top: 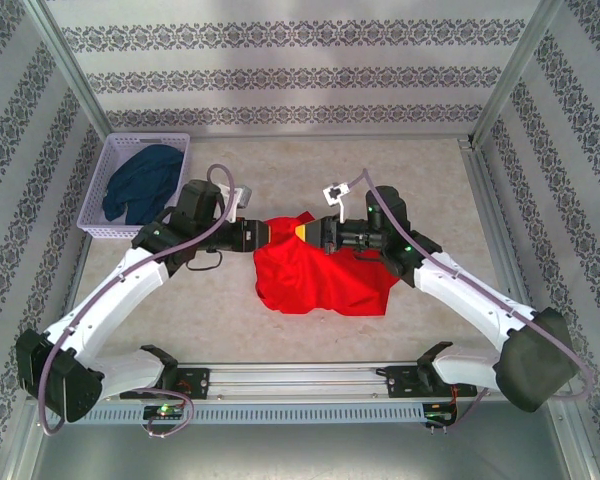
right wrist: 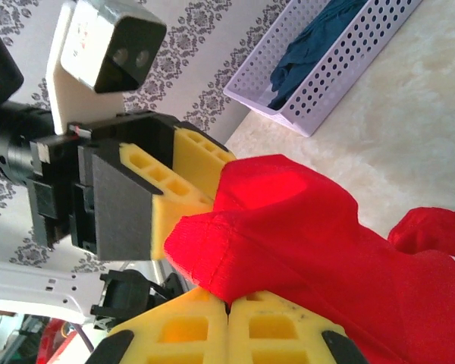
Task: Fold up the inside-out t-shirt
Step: Adjust the T-shirt at the center of the table.
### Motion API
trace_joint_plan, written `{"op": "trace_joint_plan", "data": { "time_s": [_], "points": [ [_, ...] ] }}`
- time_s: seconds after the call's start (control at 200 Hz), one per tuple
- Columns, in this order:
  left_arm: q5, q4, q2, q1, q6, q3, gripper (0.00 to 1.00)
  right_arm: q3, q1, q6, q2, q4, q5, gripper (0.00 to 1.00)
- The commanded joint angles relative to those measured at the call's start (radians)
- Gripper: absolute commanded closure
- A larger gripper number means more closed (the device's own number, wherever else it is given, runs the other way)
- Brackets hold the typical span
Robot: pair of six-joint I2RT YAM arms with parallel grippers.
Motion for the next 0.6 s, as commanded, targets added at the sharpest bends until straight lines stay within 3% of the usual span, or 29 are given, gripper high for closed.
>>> {"op": "trace_joint_plan", "data": {
  "time_s": [0.0,0.36,0.43,0.54,0.595],
  "points": [
    [-0.083,-0.001,-0.015,-0.024,0.017,-0.024,0.50,0.015,-0.007,0.058,0.008,0.087,-0.022,1.00],
    [-0.099,0.023,0.042,-0.048,0.049,-0.019,0.51,0.006,-0.015,0.110,0.011,0.131,-0.012,1.00],
    [-0.137,-0.008,0.053,-0.049,0.061,-0.001,0.63,0.006,-0.022,0.105,0.007,0.123,-0.013,1.00],
    [-0.165,-0.074,0.048,-0.046,0.069,0.038,0.99,0.038,-0.034,-0.044,-0.033,-0.071,0.066,1.00],
    [-0.077,-0.090,0.033,-0.036,0.052,0.060,1.00,0.070,-0.025,-0.171,-0.064,-0.209,0.172,1.00]
  ]
}}
